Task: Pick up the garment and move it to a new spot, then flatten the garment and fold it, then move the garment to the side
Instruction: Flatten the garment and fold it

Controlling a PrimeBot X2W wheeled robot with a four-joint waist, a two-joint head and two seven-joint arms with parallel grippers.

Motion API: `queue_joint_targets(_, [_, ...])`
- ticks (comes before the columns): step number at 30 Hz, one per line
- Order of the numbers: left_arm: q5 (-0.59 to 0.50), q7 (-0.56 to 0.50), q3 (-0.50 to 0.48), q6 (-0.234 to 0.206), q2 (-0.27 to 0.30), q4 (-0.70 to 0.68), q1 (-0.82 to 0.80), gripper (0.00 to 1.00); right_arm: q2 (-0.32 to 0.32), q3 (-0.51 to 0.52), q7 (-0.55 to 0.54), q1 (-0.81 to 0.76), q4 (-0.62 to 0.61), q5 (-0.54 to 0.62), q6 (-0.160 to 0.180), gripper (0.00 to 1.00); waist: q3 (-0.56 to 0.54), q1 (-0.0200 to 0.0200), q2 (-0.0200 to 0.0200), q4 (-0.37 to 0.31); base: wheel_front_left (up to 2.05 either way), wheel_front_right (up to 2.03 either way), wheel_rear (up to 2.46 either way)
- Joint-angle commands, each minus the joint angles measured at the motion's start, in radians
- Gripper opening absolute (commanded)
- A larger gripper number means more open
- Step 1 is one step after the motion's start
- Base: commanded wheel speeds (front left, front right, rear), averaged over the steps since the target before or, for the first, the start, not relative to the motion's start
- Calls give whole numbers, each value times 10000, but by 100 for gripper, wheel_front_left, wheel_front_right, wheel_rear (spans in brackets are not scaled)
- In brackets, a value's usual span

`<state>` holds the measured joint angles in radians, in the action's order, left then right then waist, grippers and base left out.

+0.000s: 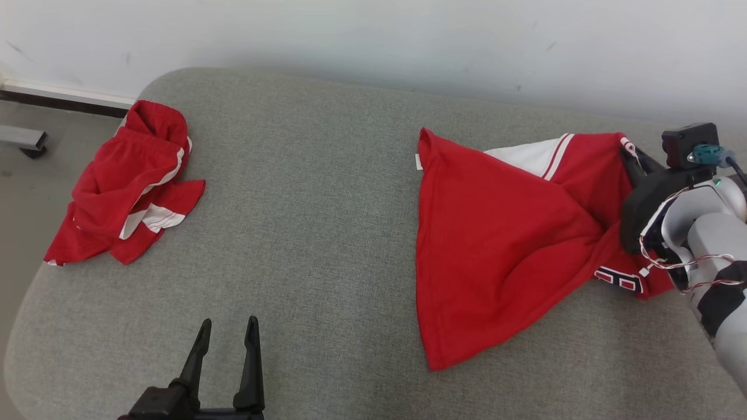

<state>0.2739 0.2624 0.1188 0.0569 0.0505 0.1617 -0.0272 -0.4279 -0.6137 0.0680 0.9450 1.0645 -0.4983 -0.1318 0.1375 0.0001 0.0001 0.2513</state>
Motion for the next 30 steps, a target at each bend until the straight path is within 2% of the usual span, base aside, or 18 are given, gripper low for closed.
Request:
queue_joint_targets(1, [-9, 36, -9, -29, 3, 32, -100, 100, 133, 14, 23, 59, 131, 23, 24, 0, -8, -1, -1, -1, 0, 0, 0])
queue_joint_targets(2, [9, 36, -7, -35, 1, 32, -96, 100, 180, 21, -4, 100, 268, 14, 24, 0, -8, -1, -1, -7, 0, 0, 0])
queue_joint_targets(3, [27, 36, -4, -32, 0, 33, -92, 100, 160, 13, 24, 163, 431, 87, 24, 79, -4, -1, -1, -13, 0, 0, 0])
queue_joint_targets(4, [39, 36, 5, -29, 0, 33, -91, 100, 160, 14, 94, 219, 552, 116, 24, 100, 3, -1, -1, -19, 0, 0, 0])
queue_joint_targets(11, [-81, 36, -104, -62, 3, -16, 74, 100, 317, 238, 1388, 324, 1058, 359, 24, 100, -202, -1, -1, -411, 0, 0, 0])
queue_joint_targets(16, [-226, 36, -257, -3, 1, -51, 273, 100, 384, 599, 1966, -351, 421, 397, 24, 100, -509, -1, -1, -928, 0, 0, 0])
queue_joint_targets(18, [-286, 36, -361, 5, 3, -89, 289, 100, 223, 1025, 1972, -638, -520, 486, 24, 100, -589, -1, -1, -1162, 0, 0, 0])
queue_joint_targets(22, [-441, 36, -561, 31, 1, -128, 346, 100, 136, 2164, 1956, -2206, -2566, 888, 24, 100, -736, -1, -1, -1575, 0, 0, 0])
queue_joint_targets(30, [-660, 35, -1006, 143, 1, -226, 495, 100, 1043, 4565, 1961, -5494, -6121, 2076, 24, 100, -825, -1, -1, -2273, 0, 0, 0])
